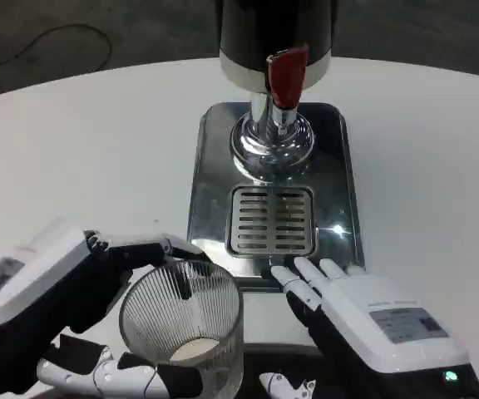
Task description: Grasp the cup under the faucet to collect the drink, then remove the cup.
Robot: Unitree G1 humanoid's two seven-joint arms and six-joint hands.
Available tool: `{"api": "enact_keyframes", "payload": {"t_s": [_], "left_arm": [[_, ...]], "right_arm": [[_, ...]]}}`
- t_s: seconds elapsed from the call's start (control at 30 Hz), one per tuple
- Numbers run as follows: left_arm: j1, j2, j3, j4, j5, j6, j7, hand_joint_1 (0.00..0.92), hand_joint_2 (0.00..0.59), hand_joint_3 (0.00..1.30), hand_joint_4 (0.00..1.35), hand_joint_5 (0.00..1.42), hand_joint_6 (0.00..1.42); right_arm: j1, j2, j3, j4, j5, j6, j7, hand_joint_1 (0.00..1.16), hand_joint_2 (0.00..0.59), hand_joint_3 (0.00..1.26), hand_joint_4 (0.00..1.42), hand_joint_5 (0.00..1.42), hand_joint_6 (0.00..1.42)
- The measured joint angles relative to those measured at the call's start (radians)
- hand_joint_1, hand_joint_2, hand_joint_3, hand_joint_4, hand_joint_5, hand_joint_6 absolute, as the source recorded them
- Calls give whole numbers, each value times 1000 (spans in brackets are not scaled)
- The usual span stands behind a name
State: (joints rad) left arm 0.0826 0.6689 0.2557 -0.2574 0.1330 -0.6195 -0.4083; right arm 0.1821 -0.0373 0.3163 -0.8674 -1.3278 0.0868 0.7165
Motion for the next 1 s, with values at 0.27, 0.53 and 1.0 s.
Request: {"api": "enact_keyframes", "payload": {"t_s": [0.27, 0.53, 1.0], "left_arm": [[-39, 0, -26, 19, 28, 1, 0, 451, 190, 1037, 1297, 1424, 1424], [-118, -1, -41, 70, 42, 21, 0, 451, 190, 1037, 1296, 1424, 1424], [-234, -4, -85, 204, 121, 32, 27, 451, 190, 1037, 1296, 1424, 1424]], "right_arm": [[-1, 7, -3, -6, 0, 3, 0, 291, 438, 75, 0, 0, 0], [10, 8, -19, -41, 3, 3, 0, 291, 438, 75, 0, 0, 0], [72, 6, -47, -100, 21, -1, 0, 291, 438, 75, 0, 0, 0]]}}
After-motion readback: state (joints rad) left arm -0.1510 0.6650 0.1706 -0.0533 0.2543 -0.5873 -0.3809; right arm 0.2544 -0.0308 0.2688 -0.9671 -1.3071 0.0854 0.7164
